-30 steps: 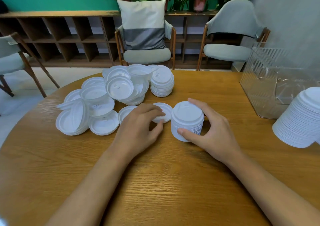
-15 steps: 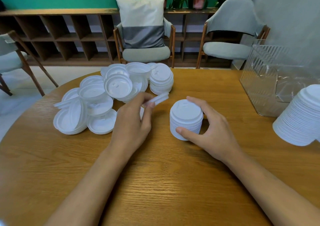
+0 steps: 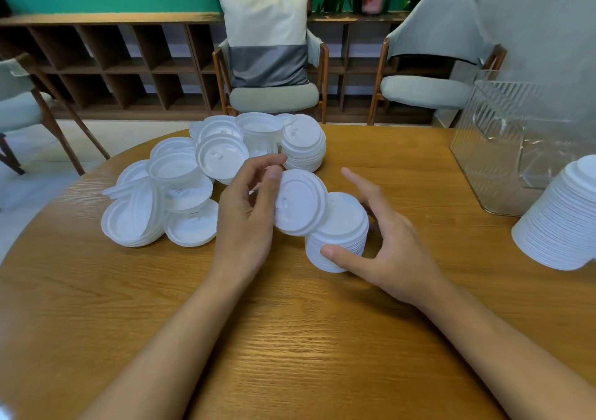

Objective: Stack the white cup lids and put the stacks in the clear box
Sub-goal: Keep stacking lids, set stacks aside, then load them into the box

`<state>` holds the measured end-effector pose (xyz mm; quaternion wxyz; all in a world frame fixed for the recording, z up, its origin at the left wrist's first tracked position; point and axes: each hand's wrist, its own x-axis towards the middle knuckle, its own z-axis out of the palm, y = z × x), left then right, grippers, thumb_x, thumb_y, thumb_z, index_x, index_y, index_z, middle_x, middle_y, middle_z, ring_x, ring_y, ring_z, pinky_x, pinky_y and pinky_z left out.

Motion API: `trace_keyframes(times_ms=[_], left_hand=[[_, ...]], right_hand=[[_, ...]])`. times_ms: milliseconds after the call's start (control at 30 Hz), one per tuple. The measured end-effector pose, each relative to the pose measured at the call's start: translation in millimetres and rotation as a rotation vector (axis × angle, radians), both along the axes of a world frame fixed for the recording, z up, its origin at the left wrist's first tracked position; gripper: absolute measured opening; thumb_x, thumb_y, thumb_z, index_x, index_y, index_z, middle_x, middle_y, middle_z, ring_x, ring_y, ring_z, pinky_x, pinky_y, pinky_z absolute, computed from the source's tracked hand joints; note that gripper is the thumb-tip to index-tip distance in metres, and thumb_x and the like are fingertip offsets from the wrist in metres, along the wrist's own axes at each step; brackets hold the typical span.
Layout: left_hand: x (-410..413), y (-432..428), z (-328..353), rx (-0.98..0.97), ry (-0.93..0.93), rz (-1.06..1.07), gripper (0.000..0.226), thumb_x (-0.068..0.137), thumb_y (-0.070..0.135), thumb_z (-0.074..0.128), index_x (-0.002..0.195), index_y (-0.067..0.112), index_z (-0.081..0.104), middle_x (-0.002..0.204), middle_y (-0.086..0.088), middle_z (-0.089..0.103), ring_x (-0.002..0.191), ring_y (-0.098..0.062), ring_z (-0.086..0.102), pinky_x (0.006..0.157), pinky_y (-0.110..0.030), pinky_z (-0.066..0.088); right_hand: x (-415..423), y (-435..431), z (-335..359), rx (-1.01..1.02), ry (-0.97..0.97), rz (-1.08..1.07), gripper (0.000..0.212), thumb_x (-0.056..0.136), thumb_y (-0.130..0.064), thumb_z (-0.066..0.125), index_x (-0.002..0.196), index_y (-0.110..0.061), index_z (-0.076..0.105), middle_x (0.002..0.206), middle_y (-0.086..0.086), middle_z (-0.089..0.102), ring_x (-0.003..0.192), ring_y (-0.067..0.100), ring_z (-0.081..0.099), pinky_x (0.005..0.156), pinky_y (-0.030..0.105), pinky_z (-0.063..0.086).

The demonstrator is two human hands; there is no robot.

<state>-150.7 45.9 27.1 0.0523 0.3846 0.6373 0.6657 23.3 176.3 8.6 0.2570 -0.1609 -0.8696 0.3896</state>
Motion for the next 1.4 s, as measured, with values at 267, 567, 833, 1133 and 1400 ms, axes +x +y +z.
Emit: trace_keyframes(times_ms=[267, 567, 833, 1133, 1400], left_hand=[[5, 3, -6, -0.103, -0.028, -0.032, 0.031, 0.103, 0.039, 0.063, 0.084, 0.015, 0.066, 0.066, 0.014, 0.057, 0.066, -0.006, 0.05, 0.065, -0.026, 0.038], [8, -6, -2, -0.326, 0.192, -0.142, 0.044, 0.075, 0.071, 0.07, 0.106, 0.042, 0.07, 0.106, 0.012, 0.062, 0.097, -0.008, 0.06, 0.076, -0.012, 0.043], [6, -9, 3, -0.233, 0.203, -0.31, 0.072, 0.075, 0.035, 0.09, 0.14, 0.03, 0.06, 0.122, 0.011, 0.07, 0.121, -0.016, 0.064, 0.096, -0.024, 0.052], [11, -7, 4, -0.208, 0.151, -0.321, 0.071, 0.078, 0.022, 0.093, 0.14, 0.026, 0.06, 0.124, 0.011, 0.073, 0.127, -0.012, 0.064, 0.104, -0.032, 0.052], [25, 0, -6, -0.167, 0.079, -0.253, 0.066, 0.079, 0.029, 0.093, 0.137, 0.03, 0.062, 0.122, 0.012, 0.072, 0.124, -0.01, 0.064, 0.107, -0.037, 0.053]], right_hand=[[-3, -7, -2, 0.09, 0.038, 0.148, 0.086, 0.086, -0.039, 0.082, 0.158, -0.042, 0.034, 0.149, -0.024, 0.047, 0.139, -0.003, 0.045, 0.109, 0.009, 0.034], [-2, -2, -4, 0.114, 0.076, 0.055, 0.077, 0.083, -0.042, 0.085, 0.15, -0.037, 0.048, 0.137, -0.013, 0.059, 0.129, 0.006, 0.056, 0.105, 0.022, 0.045], [-1, -1, -4, 0.024, 0.058, 0.057, 0.093, 0.081, -0.044, 0.087, 0.157, -0.044, 0.033, 0.146, -0.022, 0.053, 0.137, 0.007, 0.051, 0.111, 0.037, 0.047], [-3, 1, -5, 0.045, 0.077, 0.044, 0.09, 0.078, -0.048, 0.087, 0.156, -0.037, 0.042, 0.145, -0.021, 0.055, 0.136, -0.003, 0.048, 0.109, 0.014, 0.039], [-5, 0, -7, 0.061, 0.143, 0.035, 0.092, 0.071, -0.046, 0.089, 0.152, -0.025, 0.052, 0.143, -0.02, 0.057, 0.135, -0.004, 0.051, 0.108, 0.013, 0.039]])
